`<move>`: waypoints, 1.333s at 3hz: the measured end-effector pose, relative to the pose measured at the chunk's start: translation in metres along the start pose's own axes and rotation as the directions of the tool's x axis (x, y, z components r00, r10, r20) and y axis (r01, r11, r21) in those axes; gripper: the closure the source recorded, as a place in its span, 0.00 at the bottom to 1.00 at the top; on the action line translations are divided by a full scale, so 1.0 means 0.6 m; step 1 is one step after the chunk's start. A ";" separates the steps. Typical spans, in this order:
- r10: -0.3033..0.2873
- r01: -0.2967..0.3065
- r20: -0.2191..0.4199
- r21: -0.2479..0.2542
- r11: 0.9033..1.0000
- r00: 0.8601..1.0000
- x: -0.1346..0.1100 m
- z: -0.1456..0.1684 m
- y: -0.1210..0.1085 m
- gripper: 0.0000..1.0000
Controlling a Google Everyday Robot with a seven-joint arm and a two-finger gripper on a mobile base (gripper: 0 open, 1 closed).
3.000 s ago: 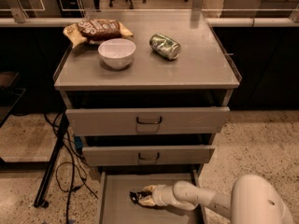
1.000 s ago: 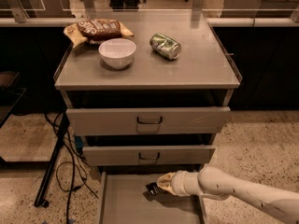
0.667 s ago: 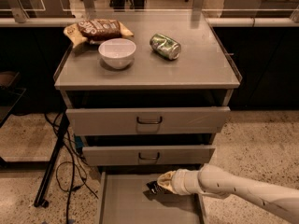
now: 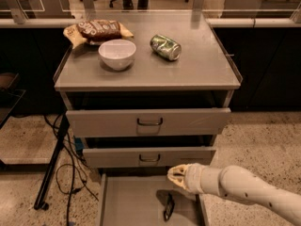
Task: Pick rxbar chocolate from bottom drawer and place on counter
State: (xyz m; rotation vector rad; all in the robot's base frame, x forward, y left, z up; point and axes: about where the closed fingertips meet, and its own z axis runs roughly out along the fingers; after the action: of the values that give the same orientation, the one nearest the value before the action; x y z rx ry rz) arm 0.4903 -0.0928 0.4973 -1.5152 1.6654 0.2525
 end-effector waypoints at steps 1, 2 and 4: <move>-0.077 0.075 0.020 0.075 0.994 0.997 -0.067 -0.106 -0.025 1.00; -0.097 0.093 0.022 0.119 0.988 0.995 -0.087 -0.159 -0.034 0.94; -0.092 0.089 0.019 0.120 0.989 0.996 -0.083 -0.159 -0.033 0.47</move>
Offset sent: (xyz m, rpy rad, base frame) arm -0.0225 -0.0198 0.0866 -0.0076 -0.1287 0.0038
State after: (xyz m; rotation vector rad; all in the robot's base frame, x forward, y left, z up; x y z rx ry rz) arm 0.4610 -0.1238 0.5983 -1.4874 1.5600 0.1208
